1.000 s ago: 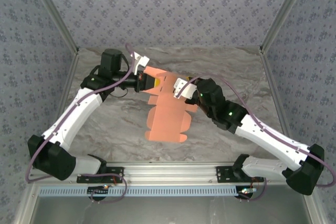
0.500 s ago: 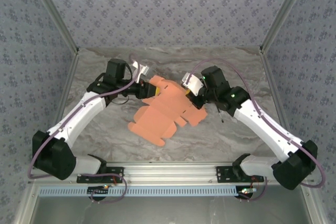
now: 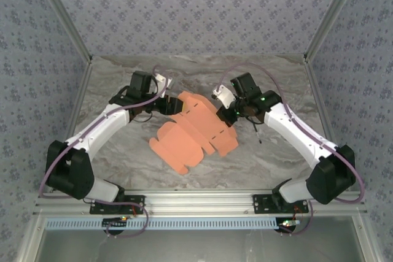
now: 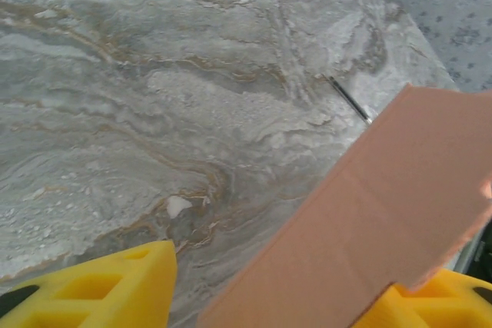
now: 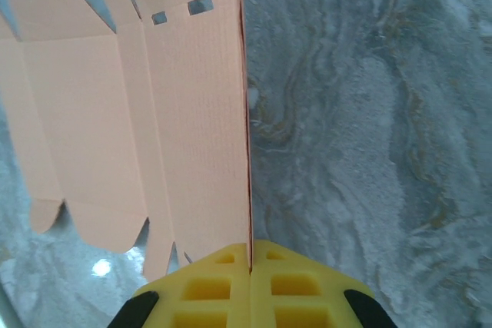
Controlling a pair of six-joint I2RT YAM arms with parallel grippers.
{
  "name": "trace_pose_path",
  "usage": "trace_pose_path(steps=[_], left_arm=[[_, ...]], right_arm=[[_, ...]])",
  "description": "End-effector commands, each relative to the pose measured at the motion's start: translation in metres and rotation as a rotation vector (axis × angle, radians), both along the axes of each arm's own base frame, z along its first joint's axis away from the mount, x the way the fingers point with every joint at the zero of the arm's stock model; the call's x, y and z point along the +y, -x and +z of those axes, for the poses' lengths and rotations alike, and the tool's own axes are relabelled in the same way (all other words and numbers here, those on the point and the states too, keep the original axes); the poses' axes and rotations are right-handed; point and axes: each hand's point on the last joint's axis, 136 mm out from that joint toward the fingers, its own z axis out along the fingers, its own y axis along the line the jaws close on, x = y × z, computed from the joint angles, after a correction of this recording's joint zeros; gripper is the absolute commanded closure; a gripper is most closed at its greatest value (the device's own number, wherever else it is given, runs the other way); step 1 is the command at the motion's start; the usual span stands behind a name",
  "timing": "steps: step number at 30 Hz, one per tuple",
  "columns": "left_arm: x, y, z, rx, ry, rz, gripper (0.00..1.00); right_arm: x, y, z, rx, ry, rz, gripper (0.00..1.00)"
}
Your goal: Fold the paper box
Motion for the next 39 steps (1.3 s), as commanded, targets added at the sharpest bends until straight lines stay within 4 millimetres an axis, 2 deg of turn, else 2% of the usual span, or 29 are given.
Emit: trace_pose_path(steps=[1, 8, 13, 17, 24, 29, 32, 35, 39], left_arm=[[0.005, -0.014, 0.004, -0.05, -0.014, 0.042, 0.41], [0.016, -0.019, -0.005, -0.046, -0.054, 0.088, 0.4], [0.019, -0.016, -0.011, -0.037, -0.053, 0.097, 0.39], [0.017, -0.011, -0.021, -0.022, -0.048, 0.074, 0.38], [0.004, -0.008, -0.035, -0.03, -0.011, -0.021, 0.36], [-0.004, -0.018, -0.046, -0.011, -0.008, -0.049, 0.35], [-0.014, -0.019, -0.05, 0.014, 0.031, -0.087, 0.4], [-0.018, -0.02, -0.056, 0.034, 0.051, -0.098, 0.5], [-0.024, -0.018, -0.052, 0.038, 0.092, -0.12, 0.64]], right_arm=[[-0.009, -0.015, 0.002, -0.074, 0.133, -0.057, 1.0], [-0.011, -0.032, -0.008, -0.243, 0.36, -0.102, 1.0], [-0.007, -0.037, -0.015, -0.318, 0.468, -0.088, 1.0], [-0.001, -0.034, -0.023, -0.25, 0.42, -0.033, 1.0], [0.007, -0.026, -0.022, -0.12, 0.245, 0.056, 1.0], [0.005, -0.025, -0.021, -0.085, 0.197, 0.072, 1.0], [0.004, -0.027, -0.023, -0.071, 0.184, 0.07, 1.0], [0.003, -0.028, -0.026, -0.062, 0.187, 0.067, 1.0], [0.002, -0.032, -0.029, -0.071, 0.2, 0.056, 1.0]])
